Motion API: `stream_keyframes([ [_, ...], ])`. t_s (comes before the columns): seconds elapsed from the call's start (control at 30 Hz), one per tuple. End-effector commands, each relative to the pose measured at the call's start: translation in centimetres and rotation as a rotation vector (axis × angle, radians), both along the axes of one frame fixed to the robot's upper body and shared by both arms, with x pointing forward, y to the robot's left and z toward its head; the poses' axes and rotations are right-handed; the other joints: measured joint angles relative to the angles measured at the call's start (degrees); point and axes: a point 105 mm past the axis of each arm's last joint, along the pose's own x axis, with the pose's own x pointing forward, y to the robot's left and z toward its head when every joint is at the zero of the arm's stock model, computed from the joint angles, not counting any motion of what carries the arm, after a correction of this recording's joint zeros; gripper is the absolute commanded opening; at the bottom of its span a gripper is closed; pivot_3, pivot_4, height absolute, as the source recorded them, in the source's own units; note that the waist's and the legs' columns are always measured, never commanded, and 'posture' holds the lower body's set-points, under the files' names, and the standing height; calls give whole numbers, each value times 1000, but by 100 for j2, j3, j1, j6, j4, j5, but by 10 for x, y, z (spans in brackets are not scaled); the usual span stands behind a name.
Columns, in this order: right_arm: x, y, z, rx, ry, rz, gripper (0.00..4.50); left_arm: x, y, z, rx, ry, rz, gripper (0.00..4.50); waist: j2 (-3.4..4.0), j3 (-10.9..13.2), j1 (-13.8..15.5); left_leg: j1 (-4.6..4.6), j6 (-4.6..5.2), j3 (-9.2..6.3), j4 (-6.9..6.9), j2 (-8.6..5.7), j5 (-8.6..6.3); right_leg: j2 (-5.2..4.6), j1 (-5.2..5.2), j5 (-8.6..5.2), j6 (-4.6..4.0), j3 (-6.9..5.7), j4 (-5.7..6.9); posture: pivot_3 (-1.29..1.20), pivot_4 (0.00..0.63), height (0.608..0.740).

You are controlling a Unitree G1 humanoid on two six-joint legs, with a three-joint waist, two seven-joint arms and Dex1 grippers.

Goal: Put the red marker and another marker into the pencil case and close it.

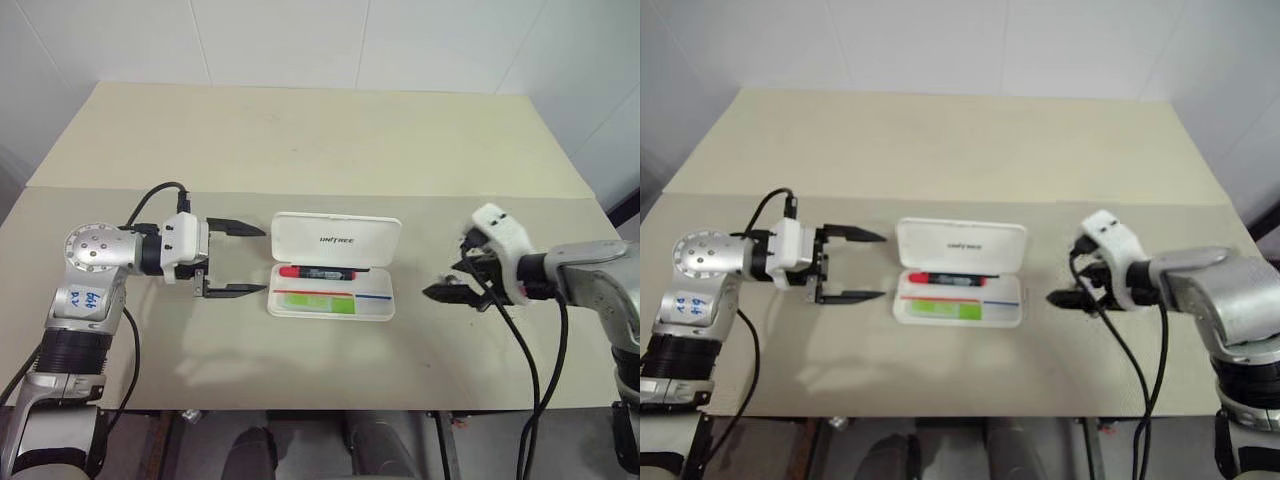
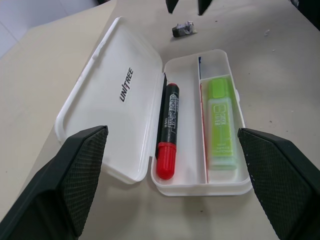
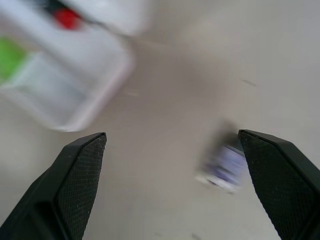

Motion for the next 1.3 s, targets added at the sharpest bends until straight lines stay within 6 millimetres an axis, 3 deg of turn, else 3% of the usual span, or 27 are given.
stream_keyframes([
  [0.03, 5, -18, 2, -25, -25, -122, 4466, 1, -3, 6, 3, -34, -22, 4500, 0, 0, -2, 0, 0, 0, -1, 0, 0, 0, 0, 0, 0, 0, 0, 0, 150, 740],
  [0.33, 23, -25, -26, 49, 50, -254, 4466, 1, -6, 8, -5, -41, -32, 4500, 0, 0, -6, -2, 0, 2, -9, 0, 0, 0, 0, 19, 34, 4, -11, 0, 150, 740],
  [0.5, 19, -29, -42, 8, 101, -258, 4466, -1, 1, 10, -4, -48, -6, 4500, 2, 1, -2, -3, 0, 1, -10, 0, 0, 0, 1, 19, 35, 3, -13, 0, 150, 740],
  [0.6, 19, -23, -45, -3, 101, -234, 3812, -2, 3, 9, -5, -47, 7, 4500, 2, 1, -7, -2, 0, 1, -9, 0, 0, 0, 3, 21, 38, 3, -15, 0, 150, 740],
  [0.87, 20, -19, -38, -15, 85, -188, 1077, -4, 4, 7, -9, -47, 20, 4500, 1, 0, -8, 0, 0, 0, -11, 1, 0, 2, 4, 21, 37, 3, -14, 0, 150, 740],
  [1.07, 26, -16, -15, -90, -38, -33, 1077, -3, 2, 8, -12, -51, 19, 4500, 2, 1, -2, -2, 0, 1, -12, 1, 0, 1, 4, 21, 38, 2, -19, 0, 150, 740],
  [1.3, 4, 20, 0, -181, -139, 442, 1077, -2, 1, 8, -12, -50, 14, 4500, 6, 3, -3, 3, 0, 2, -34, 2, 0, 2, 2, 18, 38, -1, -27, 0, 150, 740],
])
